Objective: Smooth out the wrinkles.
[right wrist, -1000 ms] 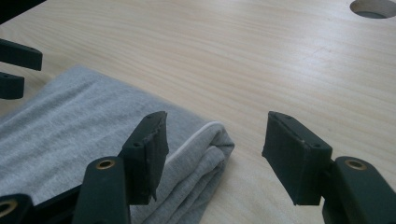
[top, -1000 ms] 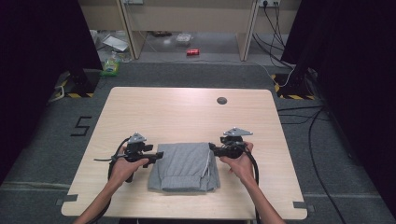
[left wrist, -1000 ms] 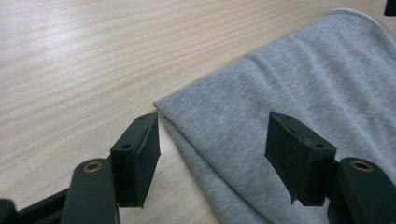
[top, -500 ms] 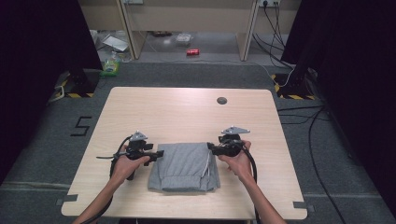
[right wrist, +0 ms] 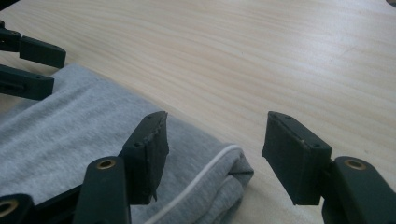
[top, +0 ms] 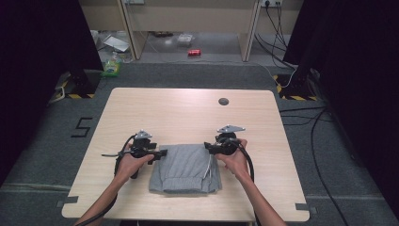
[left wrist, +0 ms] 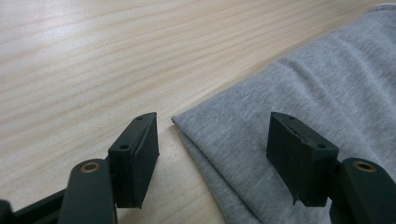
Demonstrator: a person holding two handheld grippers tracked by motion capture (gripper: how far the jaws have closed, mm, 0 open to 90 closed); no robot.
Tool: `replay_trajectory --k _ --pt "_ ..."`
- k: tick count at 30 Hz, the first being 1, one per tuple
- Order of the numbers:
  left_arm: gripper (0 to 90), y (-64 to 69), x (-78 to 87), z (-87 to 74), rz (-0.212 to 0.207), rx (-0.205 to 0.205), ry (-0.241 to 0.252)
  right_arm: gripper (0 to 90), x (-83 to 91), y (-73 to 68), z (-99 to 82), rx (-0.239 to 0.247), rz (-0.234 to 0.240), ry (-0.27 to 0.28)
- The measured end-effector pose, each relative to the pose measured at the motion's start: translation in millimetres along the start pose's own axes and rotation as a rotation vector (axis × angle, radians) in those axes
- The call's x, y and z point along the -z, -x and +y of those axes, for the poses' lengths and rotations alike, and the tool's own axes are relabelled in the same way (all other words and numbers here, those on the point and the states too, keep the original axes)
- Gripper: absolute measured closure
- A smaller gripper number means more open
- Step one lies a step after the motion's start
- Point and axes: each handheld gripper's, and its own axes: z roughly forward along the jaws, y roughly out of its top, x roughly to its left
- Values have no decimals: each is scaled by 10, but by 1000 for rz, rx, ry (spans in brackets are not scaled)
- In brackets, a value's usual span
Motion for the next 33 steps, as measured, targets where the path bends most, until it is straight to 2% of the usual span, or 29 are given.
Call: replay_trajectory --k 6,14,19,22,28,33 --pt "339 -11 -13 5 15 -16 3 411 -25 54 -48 -2 -13 -25" --pt "349 13 -27 -10 30 -49 2 418 -90 87 -130 -19 -5 -64" --pt "361 71 -38 -29 60 -102 -1 423 -127 91 -176 -33 5 -82" --pt "397 96 -34 -42 58 -110 3 427 -139 97 -194 -50 12 -87" --pt "518 127 -22 -61 49 -127 11 476 -139 72 -220 -50 17 -80" --pt "630 152 -21 -75 22 -116 13 552 -132 55 -229 -58 29 -79"
